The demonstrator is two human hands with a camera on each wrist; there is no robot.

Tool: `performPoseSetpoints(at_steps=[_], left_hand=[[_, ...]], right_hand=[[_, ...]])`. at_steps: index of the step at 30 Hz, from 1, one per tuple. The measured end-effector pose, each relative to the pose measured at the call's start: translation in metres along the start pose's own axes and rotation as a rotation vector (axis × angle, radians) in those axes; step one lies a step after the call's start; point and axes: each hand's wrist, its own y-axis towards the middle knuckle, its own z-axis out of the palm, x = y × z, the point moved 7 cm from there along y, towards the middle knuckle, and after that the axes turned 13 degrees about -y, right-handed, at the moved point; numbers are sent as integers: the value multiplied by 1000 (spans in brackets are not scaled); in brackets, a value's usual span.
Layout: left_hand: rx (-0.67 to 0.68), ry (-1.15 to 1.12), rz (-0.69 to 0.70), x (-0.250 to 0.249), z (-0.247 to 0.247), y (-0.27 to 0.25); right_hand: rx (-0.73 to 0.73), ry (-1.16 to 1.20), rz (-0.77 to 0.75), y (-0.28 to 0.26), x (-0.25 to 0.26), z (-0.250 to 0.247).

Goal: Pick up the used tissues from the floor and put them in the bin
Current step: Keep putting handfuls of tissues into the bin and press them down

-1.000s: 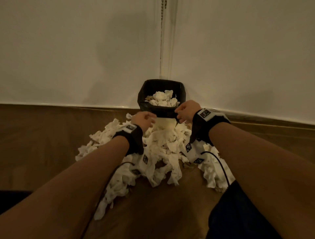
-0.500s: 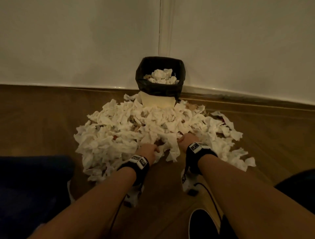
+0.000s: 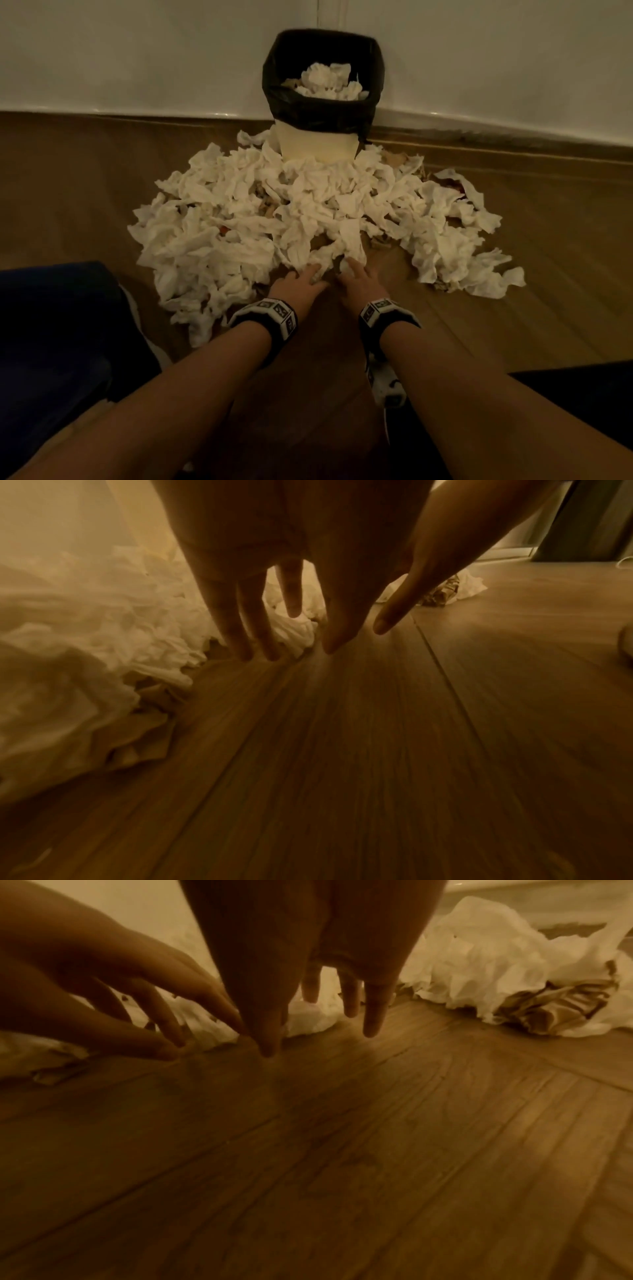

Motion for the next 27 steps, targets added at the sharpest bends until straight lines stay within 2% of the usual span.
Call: performPoseSetpoints(at_steps=[2,6,10,12,15,18,21,23,27], left_hand=[[6,2,-30,2,3,4],[26,6,-56,1,2,9],[-73,-19,-42,-7,-8,13],[-119,-104,-65,-8,-14,14],[-162,-234,-105,-6,-16,16],[-142,-259,-133,-1,-9,19],[-98,-224,-136,1,-3,22],[-119,-229,-135,2,-4,24],[-148,-206,-153,8,-10,20]], right_hand=[[22,-19,-5,0,0,3],[-22,-40,-10,2,5,2],[-101,62,46,-3,6,-13],[-135,85,67,-3,5,-16],[-163,292,183,-3,-7,-11],[-122,509,264,-4,-17,-4],[-55,394,254,-3,-17,-3],[-50,314,251,-4,-17,-1],[-173,297,297,-8,-19,0]])
